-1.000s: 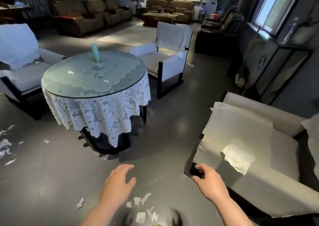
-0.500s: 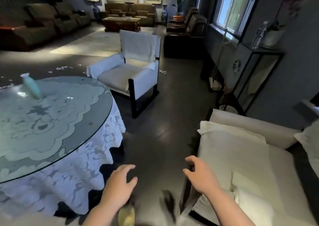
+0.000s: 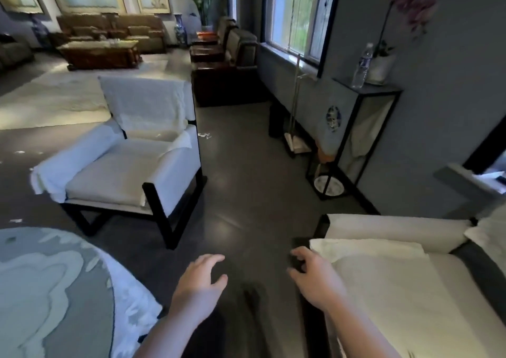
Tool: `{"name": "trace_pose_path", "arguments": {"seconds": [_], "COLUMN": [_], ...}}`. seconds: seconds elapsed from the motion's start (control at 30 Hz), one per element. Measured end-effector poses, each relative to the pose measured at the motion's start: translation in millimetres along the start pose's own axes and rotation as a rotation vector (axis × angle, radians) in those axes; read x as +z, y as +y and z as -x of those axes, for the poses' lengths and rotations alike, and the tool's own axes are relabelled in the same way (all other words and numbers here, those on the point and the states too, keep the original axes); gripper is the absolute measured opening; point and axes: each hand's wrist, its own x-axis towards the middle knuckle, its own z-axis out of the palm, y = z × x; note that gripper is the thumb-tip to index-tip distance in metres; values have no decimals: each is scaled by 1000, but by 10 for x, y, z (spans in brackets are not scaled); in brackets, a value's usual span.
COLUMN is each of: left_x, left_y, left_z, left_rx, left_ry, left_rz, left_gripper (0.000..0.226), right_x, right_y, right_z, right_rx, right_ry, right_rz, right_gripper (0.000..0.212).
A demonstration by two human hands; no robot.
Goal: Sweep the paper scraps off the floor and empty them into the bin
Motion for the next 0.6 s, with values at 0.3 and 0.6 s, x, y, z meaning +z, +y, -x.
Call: {"name": "trace_pose_path", "arguments": {"seconds": [0.3,0.6], "left_x": [9,-37], "left_y": [551,1124], "left_z": [-2025,-3931], "left_rx": [134,141], "left_ry": [-52,-44], "left_rz": [-7,19], "left_gripper": [40,41], "right_x": [-271,-1063], "right_y": [-270,-428], "right_z": [-1820,-3675], "right_rx": [44,36], "right_ry": [28,69], "right_rz": [-39,13], "right_gripper": [45,45]}}
